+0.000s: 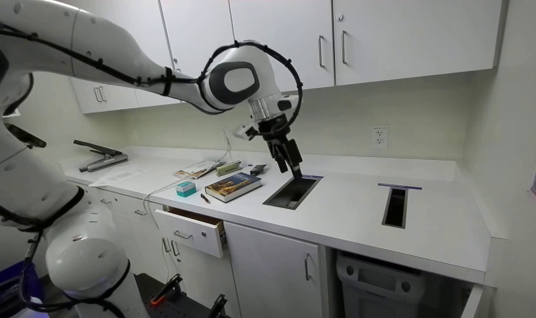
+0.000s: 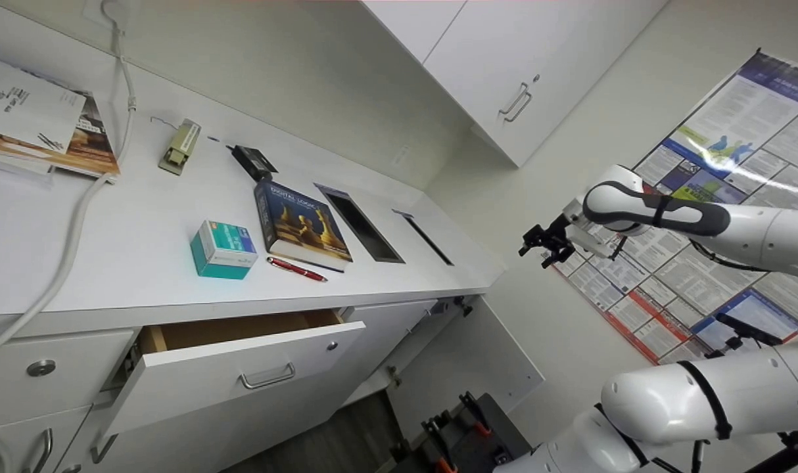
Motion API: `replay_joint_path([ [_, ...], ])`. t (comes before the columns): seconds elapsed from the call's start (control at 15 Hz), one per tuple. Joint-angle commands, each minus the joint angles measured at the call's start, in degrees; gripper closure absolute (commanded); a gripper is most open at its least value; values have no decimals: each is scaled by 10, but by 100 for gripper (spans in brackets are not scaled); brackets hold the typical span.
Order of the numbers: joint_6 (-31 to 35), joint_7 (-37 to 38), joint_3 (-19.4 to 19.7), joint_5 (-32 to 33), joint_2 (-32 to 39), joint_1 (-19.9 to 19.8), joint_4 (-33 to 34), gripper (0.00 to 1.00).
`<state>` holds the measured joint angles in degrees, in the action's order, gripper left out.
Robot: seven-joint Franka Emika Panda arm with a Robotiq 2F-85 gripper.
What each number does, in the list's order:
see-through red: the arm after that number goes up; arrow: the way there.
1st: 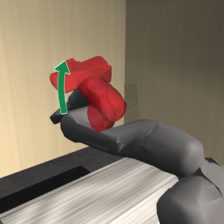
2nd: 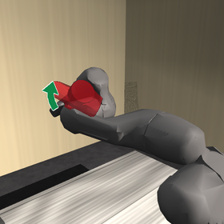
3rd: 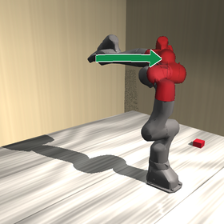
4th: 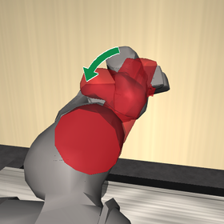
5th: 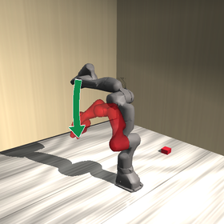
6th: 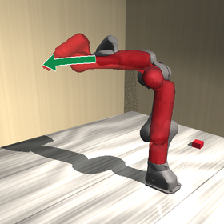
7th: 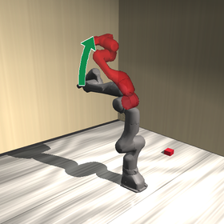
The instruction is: Close the cupboard
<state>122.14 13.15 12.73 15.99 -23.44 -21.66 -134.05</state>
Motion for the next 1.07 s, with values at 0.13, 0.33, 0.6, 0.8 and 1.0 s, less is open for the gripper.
replay_joint_path([
  [0.13, 7, 9, 16, 46, 21, -25, -12, 0],
  [0.33, 7, 9, 19, 51, 24, -26, -14, 0],
  [0.6, 4, 28, 31, 41, 59, -35, 14, 0],
  [0.8, 2, 39, 75, 12, 121, -52, 51, 0],
  [1.0, 12, 43, 121, -33, 185, -65, 82, 0],
])
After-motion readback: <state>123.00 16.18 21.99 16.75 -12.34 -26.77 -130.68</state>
